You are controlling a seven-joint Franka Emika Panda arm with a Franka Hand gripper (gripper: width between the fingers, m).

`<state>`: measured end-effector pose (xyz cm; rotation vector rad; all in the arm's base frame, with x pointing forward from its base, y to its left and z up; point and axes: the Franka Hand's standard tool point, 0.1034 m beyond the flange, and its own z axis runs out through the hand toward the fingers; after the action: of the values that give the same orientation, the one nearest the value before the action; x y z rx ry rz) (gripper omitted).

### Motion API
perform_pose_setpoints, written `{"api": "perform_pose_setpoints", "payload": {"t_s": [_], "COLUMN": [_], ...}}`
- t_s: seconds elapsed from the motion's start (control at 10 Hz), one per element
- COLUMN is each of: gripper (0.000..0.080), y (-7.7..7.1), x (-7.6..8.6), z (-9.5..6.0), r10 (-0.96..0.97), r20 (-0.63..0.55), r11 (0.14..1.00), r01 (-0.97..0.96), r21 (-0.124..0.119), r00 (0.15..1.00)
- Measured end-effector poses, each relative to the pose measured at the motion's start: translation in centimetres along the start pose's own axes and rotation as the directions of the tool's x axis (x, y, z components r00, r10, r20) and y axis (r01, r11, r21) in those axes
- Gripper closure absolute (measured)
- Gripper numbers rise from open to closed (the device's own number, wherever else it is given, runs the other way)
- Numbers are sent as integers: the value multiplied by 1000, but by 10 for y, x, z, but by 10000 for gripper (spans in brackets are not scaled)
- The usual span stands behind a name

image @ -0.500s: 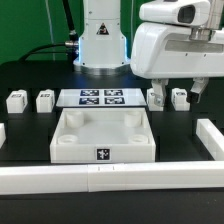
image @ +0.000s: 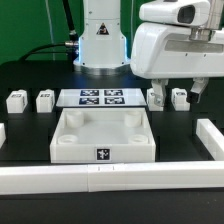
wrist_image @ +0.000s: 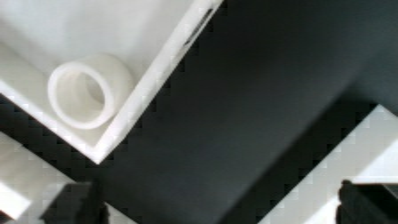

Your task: Assemble square table

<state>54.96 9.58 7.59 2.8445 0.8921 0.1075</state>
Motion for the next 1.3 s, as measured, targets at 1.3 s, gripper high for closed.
{"api": "perform_pose_setpoints", "payload": {"t_s": [1.3], "gripper": [150], "y": [35], "x": [-137], "z": [9], "r10": [-350], "r20": [5], "r11": [932], "r01": [348], "r21": [103], "r00": [937]}}
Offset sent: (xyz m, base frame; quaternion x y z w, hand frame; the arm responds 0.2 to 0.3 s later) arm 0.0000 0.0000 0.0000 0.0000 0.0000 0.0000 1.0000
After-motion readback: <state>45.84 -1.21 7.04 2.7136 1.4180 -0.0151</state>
